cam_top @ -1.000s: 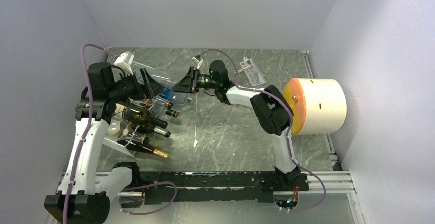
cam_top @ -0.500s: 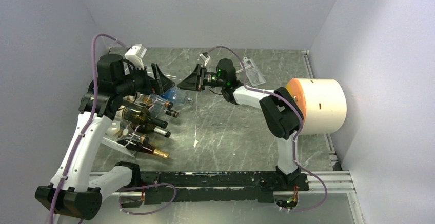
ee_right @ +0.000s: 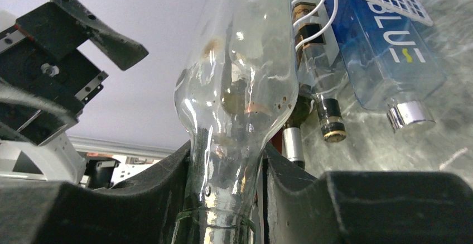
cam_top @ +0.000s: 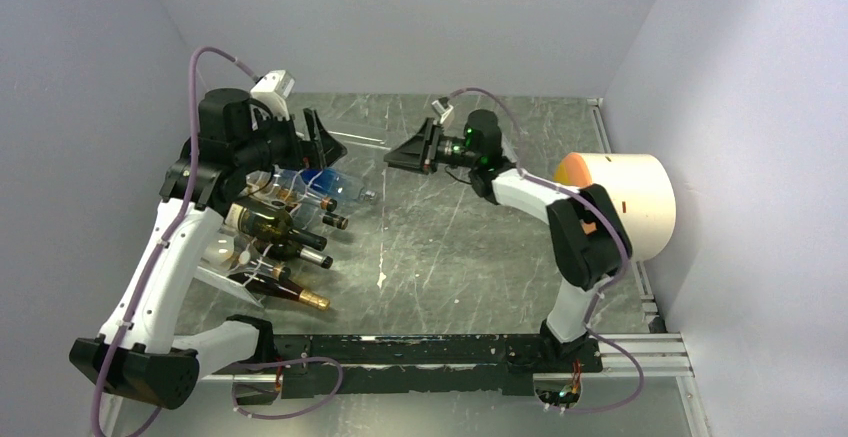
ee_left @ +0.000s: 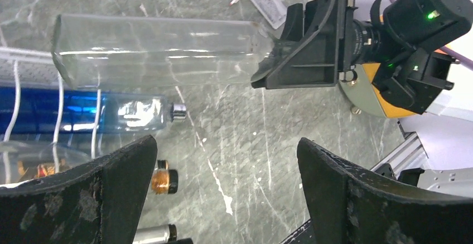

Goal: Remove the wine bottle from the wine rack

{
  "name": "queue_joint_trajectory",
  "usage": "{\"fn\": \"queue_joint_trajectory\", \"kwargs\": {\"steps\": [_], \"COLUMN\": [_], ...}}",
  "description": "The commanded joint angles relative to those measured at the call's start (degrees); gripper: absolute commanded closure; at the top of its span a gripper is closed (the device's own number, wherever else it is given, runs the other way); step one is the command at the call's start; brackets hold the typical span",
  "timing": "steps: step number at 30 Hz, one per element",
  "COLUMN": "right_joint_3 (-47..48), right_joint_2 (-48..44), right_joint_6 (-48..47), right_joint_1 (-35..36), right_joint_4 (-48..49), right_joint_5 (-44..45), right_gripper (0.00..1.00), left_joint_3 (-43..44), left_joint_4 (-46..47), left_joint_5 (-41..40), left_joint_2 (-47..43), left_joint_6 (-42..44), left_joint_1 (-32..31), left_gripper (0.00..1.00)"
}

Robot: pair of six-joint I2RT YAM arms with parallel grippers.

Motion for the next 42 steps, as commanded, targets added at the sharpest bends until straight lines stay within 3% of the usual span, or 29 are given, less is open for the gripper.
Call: {"fn": "queue_joint_trajectory", "kwargs": {"steps": [1,8,11,14,17,19,27,32,36,42], "right_joint_3": [1.36,2.18,2.28,0.93,-0.1,-1.66,-2.76,-2.58,-3.23,-4.28], "right_joint_2": [-8.49,-19.07,-22.26,-25.23,-27.92,-29.78,-33.02,-32.45,-33.97,-36.39], "right_joint_6": [-9.64,-25.65,-33.21,-37.84,-42.58,-44.07,-50.47,-53.66,-52.91,-52.64], "right_joint_1": [-3.23,-7.18,-7.57,-8.54,-8.87,-9.1,-9.27,-9.11,-9.0,-7.63], "right_joint_4": [-13.04,-43.72,-55.83,-64.11,-72.15,-74.61,-81.18,-82.82,-82.07,-82.89], "right_joint_5": [-3.22,-1.45,0.73,1.8,4.19,5.25,7.74,8.94,8.22,7.9], "right_gripper": [1.0,1.0,1.0,1.0,1.0,1.0,1.0,1.0,1.0,1.0], "left_joint_3": [3.96,5.55,4.52,-2.57,-2.39,-2.1,-16.12,-22.65,-20.32,-19.62], "left_joint_4": [3.25,9.07,13.54,25.9,27.48,27.55,43.59,48.87,43.09,45.69], "left_joint_5": [0.59,-3.25,3.21,13.64,16.85,20.52,30.06,26.2,18.18,10.86], "left_joint_2": [3.22,8.84,10.65,11.49,15.08,17.61,16.5,16.97,21.56,24.78], "left_joint_6": [0.41,7.97,10.34,9.18,13.59,15.14,17.87,21.26,25.61,25.16], "left_joint_1": [-3.95,-12.21,-12.74,-13.68,-17.05,-18.58,-24.56,-29.75,-32.41,-32.54], "left_gripper": [0.0,0.01,0.01,0.01,0.01,0.03,0.01,0.0,0.02,0.04]}}
